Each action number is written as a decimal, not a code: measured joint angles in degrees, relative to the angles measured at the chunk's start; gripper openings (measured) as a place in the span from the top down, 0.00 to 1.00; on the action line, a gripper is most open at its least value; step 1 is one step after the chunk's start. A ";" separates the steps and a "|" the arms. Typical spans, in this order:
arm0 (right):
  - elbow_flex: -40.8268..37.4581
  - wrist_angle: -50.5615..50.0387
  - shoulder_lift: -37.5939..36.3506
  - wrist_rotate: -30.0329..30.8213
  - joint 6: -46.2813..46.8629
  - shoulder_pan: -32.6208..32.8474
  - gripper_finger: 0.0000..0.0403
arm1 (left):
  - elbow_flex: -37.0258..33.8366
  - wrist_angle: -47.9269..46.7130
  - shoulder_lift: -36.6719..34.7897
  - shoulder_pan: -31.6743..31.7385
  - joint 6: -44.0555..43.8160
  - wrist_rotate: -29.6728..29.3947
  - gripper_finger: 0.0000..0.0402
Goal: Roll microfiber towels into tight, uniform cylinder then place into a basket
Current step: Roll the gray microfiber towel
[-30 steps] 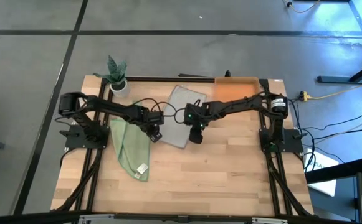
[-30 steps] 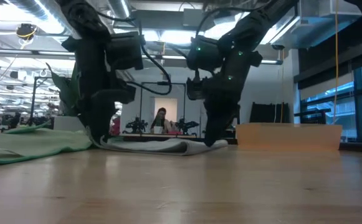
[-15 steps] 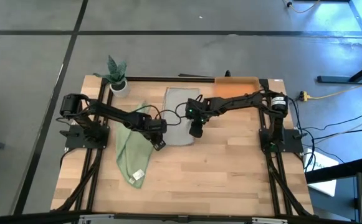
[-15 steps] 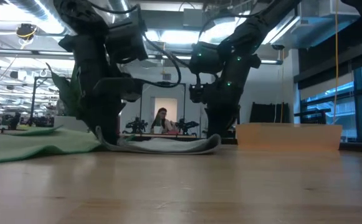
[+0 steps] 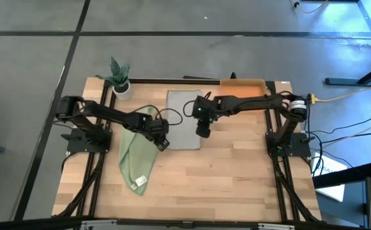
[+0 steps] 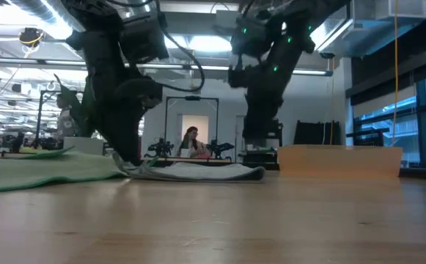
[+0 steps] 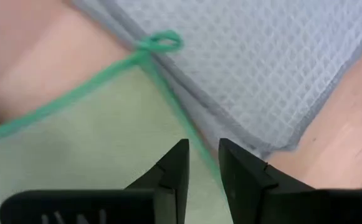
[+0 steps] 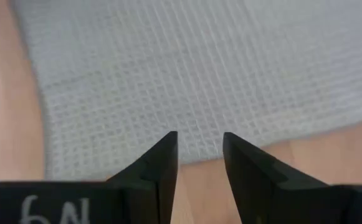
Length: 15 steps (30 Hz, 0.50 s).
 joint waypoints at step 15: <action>-0.02 -0.91 -2.22 0.04 -7.98 4.80 0.68 | -4.06 -11.47 -1.82 -0.70 -0.04 -2.64 0.80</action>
